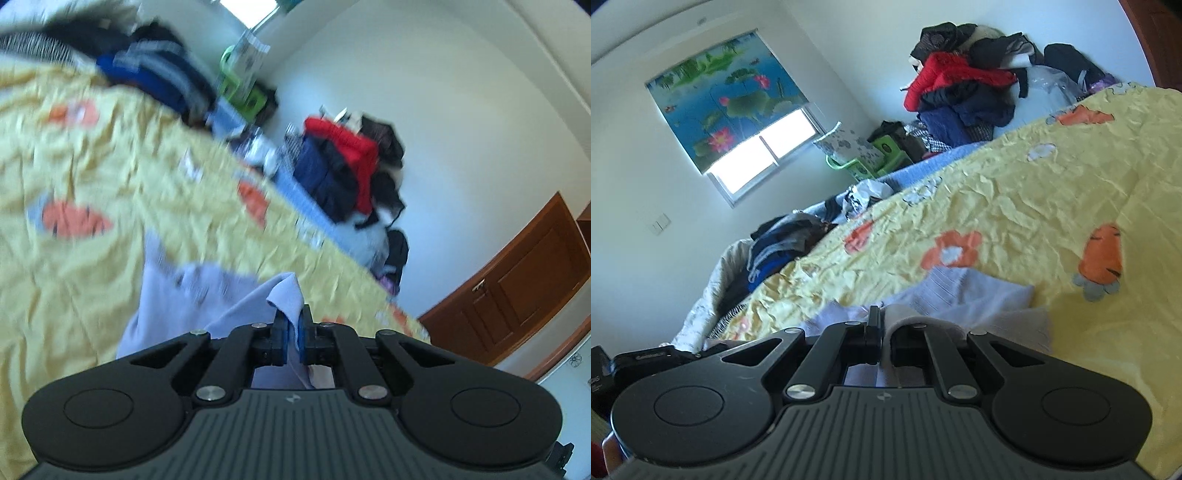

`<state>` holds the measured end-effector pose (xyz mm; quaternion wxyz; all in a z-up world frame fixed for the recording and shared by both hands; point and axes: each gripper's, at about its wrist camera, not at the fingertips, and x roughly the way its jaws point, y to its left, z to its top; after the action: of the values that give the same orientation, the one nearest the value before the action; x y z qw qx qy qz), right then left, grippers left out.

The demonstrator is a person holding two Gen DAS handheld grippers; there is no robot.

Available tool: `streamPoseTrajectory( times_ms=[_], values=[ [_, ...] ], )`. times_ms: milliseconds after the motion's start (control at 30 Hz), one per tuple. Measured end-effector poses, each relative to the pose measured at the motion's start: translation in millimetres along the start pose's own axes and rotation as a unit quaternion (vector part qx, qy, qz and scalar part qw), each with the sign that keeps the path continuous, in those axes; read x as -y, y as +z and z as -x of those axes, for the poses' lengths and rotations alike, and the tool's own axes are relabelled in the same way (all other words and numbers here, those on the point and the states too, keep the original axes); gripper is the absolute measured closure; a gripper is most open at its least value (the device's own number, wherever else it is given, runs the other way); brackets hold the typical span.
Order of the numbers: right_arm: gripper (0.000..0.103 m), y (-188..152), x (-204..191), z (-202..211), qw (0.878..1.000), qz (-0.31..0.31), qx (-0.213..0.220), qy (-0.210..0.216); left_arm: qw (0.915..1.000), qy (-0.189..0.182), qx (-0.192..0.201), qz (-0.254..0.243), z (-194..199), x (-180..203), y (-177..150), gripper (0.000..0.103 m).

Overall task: Fold small clothes
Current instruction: 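Lift the hem with both grippers and fold it over toward the collar, then open both grippers to release the hem on the sweater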

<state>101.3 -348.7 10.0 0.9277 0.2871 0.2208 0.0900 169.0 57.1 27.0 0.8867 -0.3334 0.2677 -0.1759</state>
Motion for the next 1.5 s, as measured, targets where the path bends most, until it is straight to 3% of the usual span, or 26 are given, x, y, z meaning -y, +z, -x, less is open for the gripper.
streamPoseTrajectory(
  times_ms=[167, 567, 767, 933, 1033, 1167, 1200, 1233, 1333, 1500],
  values=[
    [0.094, 6.3, -1.4, -10.1, 1.0, -0.009, 0.003, -0.003, 0.9991, 0.009, 0.028, -0.032, -1.2, 17.7, 9.7, 0.098],
    [0.094, 14.3, 14.0, -45.7, 0.998, -0.059, -0.008, -0.012, 0.9984, 0.052, 0.013, -0.018, -54.8, 6.8, 19.7, 0.098],
    [0.094, 17.0, 27.6, -76.3, 0.995, -0.088, -0.025, -0.028, 0.9972, 0.067, -0.025, 0.024, -102.8, -14.1, 25.0, 0.098],
    [0.094, 14.1, 53.4, -106.5, 0.986, -0.154, -0.045, -0.045, 0.9927, 0.103, -0.049, 0.04, -137.5, -32.4, 22.0, 0.098],
    [0.093, 11.0, 68.8, -118.7, 0.978, -0.198, -0.052, -0.047, 0.9907, 0.106, -0.063, 0.058, -146.6, -41.9, 23.6, 0.098],
    [0.078, 11.2, 85.6, -126.5, 0.962, -0.266, -0.042, -0.042, 0.9864, 0.113, -0.084, 0.085, -155.7, -48.9, 30.4, 0.095],
    [0.072, 13.1, 86.8, -127.0, 0.962, -0.267, -0.035, -0.042, 0.9859, 0.116, -0.088, 0.084, -158.2, -47.7, 33.2, 0.089],
    [0.068, 15.5, 86.2, -126.6, 0.964, -0.259, -0.027, -0.048, 0.9857, 0.118, -0.087, 0.084, -158.9, -46.2, 35.1, 0.076],
    [0.064, 24.0, 79.4, -125.6, 0.972, -0.218, -0.006, -0.082, 0.9892, 0.11, -0.06, 0.076, -157.6, -40.7, 42.5, 0.027],
    [0.061, 32.4, 57.3, -109.8, 0.983, -0.129, 0.049, -0.121, 0.9921, 0.118, -0.026, 0.034, -146.6, -25.2, 54.3, 0.024]
  ],
)
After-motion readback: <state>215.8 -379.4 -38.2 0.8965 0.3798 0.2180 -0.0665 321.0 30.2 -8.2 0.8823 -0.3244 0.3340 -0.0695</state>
